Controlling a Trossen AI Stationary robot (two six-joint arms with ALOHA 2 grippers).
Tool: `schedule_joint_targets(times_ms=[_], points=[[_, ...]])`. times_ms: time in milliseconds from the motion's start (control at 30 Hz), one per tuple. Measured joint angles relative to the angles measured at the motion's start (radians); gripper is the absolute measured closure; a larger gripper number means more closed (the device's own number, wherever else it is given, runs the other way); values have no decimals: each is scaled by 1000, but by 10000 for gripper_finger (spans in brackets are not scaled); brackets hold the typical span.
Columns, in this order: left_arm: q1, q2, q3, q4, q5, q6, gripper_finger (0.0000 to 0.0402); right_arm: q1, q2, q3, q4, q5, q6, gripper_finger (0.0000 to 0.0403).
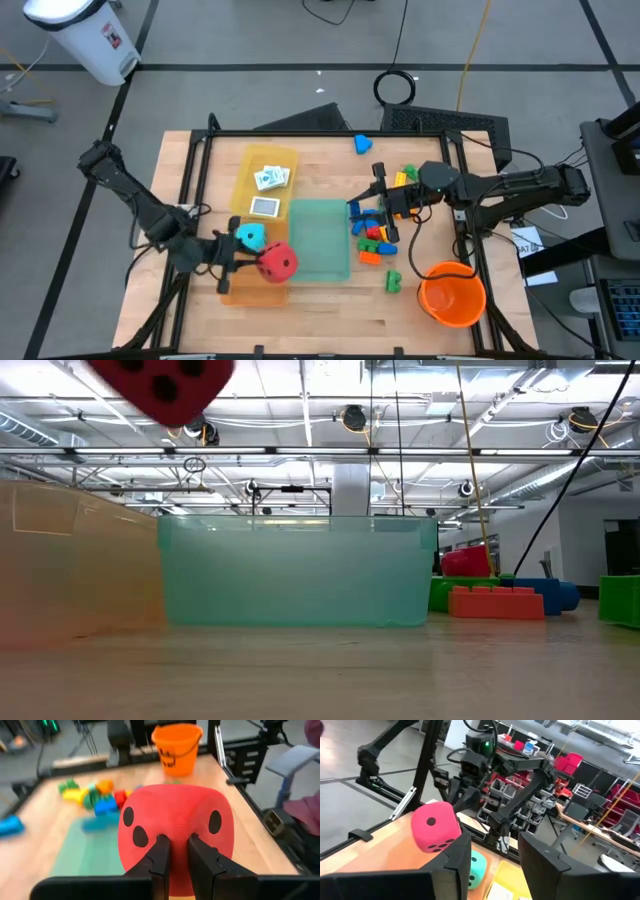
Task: Pick & Place Toys
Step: Put the red dice into the orange bin
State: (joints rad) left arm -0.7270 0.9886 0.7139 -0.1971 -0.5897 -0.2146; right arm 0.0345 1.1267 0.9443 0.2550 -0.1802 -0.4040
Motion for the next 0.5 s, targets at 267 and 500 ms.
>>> schedule_joint_targets(times_ms=[267, 500], points=[[-99, 5, -2, -254, 48, -377, 364, 0, 0, 0, -9, -2, 0, 276], [-131, 6, -2, -349, 145, -512, 379, 1, -1, 1, -20, -3, 0, 279]])
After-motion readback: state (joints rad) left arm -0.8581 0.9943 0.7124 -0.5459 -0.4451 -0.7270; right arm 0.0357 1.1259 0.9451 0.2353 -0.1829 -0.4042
